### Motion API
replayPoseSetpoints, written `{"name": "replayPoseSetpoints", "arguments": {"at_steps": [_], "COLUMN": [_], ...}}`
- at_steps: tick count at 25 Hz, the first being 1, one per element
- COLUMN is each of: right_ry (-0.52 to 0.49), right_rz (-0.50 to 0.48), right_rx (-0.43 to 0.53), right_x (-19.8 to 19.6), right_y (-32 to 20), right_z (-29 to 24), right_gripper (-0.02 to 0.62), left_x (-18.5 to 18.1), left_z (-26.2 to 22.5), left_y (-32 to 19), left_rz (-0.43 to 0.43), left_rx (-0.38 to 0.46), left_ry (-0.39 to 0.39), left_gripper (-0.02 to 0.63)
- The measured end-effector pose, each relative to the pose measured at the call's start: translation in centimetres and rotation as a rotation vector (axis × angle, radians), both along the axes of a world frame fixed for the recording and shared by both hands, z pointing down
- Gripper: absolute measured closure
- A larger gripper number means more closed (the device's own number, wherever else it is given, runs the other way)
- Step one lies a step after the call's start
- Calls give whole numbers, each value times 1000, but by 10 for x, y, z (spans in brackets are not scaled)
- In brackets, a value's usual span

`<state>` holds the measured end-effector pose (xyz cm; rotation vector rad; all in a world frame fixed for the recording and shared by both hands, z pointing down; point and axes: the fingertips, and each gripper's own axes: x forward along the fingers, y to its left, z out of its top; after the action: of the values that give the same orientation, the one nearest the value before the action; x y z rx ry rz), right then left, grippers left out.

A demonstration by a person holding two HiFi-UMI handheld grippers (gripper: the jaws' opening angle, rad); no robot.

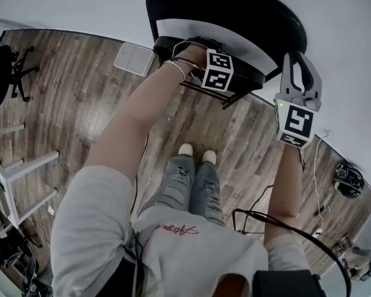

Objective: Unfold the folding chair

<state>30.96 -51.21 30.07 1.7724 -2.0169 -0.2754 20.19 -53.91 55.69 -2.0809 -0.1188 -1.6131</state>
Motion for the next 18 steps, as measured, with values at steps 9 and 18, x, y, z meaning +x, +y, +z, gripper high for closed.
{"name": "replayPoseSetpoints", "arguments": {"at_steps": [9, 18], "right_ry": [-383, -362], "right_rz": [-124, -284], "right_rx": [-262, -253], "right_x": [63, 47], "right_y": [-13, -33], "right_z": [106, 126], "right_gripper": [345, 364], "left_x": [0, -10], "left_z": [-1, -5], "left_y": [0, 21], "left_rz": [4, 7], "left_rx": [12, 65], "left_ry": [12, 38], "left_gripper": [413, 413]}}
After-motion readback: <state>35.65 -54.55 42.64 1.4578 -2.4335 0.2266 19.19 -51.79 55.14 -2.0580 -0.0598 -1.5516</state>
